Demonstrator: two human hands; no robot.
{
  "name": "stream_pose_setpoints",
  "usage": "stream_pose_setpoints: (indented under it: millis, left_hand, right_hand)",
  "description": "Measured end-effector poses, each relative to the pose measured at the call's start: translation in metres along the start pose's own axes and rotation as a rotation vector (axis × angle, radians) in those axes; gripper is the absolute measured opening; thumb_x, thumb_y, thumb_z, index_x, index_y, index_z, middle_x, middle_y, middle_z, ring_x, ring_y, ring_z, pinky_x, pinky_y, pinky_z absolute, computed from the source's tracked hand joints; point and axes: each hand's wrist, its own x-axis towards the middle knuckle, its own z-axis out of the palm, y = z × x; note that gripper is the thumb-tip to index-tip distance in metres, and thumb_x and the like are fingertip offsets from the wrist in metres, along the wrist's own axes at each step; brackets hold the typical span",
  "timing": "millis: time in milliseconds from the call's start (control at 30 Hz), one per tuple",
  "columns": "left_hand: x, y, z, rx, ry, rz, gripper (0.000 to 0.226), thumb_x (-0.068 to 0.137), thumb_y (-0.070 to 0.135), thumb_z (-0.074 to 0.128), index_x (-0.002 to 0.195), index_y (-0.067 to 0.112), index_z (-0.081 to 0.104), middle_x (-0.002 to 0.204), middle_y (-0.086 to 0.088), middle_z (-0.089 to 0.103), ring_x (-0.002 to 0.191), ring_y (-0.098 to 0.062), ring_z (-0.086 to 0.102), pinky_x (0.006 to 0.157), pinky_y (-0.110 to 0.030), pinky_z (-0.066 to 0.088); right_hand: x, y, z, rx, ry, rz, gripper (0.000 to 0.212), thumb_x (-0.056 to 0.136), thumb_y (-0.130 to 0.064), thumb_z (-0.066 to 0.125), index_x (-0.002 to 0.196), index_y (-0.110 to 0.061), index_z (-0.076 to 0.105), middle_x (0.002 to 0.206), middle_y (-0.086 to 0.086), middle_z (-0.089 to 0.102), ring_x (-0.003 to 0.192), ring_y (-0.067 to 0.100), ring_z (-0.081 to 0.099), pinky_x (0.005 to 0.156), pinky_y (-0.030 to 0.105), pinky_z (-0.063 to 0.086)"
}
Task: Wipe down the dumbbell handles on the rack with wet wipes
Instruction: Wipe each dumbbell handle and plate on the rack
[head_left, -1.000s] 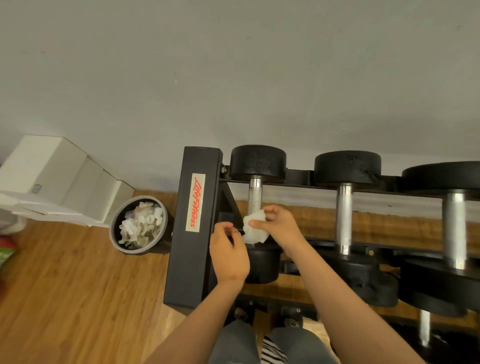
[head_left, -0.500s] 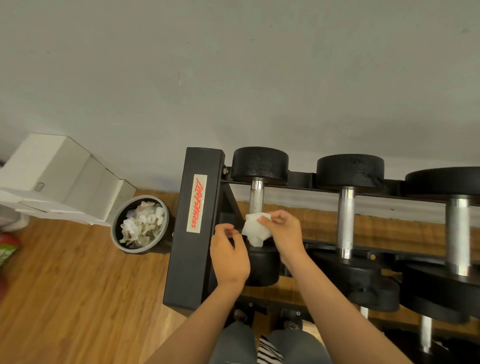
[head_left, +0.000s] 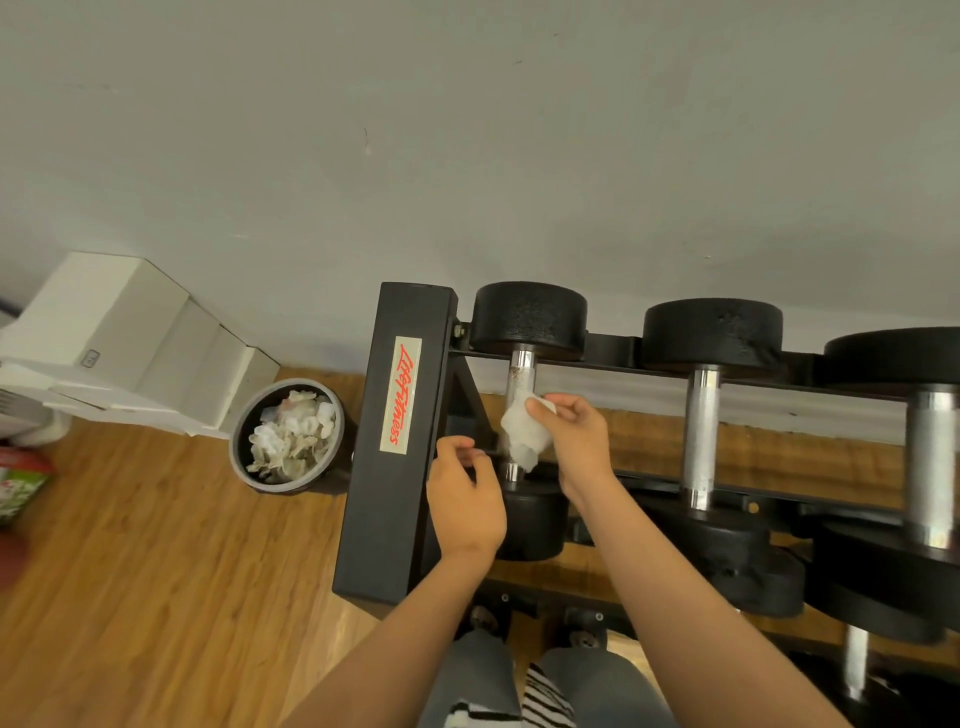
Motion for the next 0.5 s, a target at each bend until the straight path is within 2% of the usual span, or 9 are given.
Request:
stream_pose_setpoints:
  millis: [100, 267, 400, 500]
  left_hand:
    - [0.0, 0.001, 0.0, -0.002, -0.002, -0.005, 0.015, 0.098, 0.015, 0.052, 0.109, 0.025, 0.05, 0.096, 0.014, 0.056, 0.092, -0.001, 0.054, 0.085, -0.02, 0.044]
    - [0.0, -0.001, 0.0, 0.005, -0.008, -0.008, 0.015, 0.098, 0.015, 0.052, 0.108, 0.025, 0.05, 0.095, 0.014, 0.056, 0.091, 0.0, 0.054, 0.084, -0.019, 0.043]
    - [0.001, -0.001, 0.0, 0.001, -0.023, -0.012, 0.014, 0.098, 0.015, 0.052, 0.108, 0.025, 0.05, 0.094, 0.012, 0.06, 0.089, -0.002, 0.058, 0.076, -0.012, 0.042]
    - [0.001, -0.001, -0.001, 0.006, -0.026, -0.007, 0.014, 0.098, 0.014, 0.052, 0.108, 0.023, 0.051, 0.089, 0.014, 0.059, 0.085, -0.001, 0.059, 0.073, -0.012, 0.043]
  right_hand:
    - [-0.001, -0.005, -0.002, -0.039, -0.059, 0.004, 0.021, 0.084, -0.013, 0.074, 0.097, -0.017, 0.059, 0.095, -0.004, 0.067, 0.09, 0.012, 0.064, 0.067, 0.021, 0.051]
    - [-0.007, 0.009, -0.012, -0.037, -0.044, 0.06, 0.017, 0.084, -0.012, 0.074, 0.094, -0.013, 0.061, 0.1, 0.006, 0.069, 0.095, 0.02, 0.065, 0.075, 0.026, 0.053]
    - [-0.008, -0.004, -0.015, -0.338, -0.166, 0.094, 0.018, 0.084, -0.025, 0.075, 0.089, -0.01, 0.066, 0.099, 0.008, 0.068, 0.094, 0.021, 0.064, 0.078, 0.03, 0.053]
    - [-0.011, -0.01, -0.018, -0.486, -0.257, 0.066, 0.018, 0.084, -0.021, 0.075, 0.093, -0.013, 0.062, 0.096, 0.001, 0.064, 0.084, 0.009, 0.058, 0.065, 0.02, 0.046]
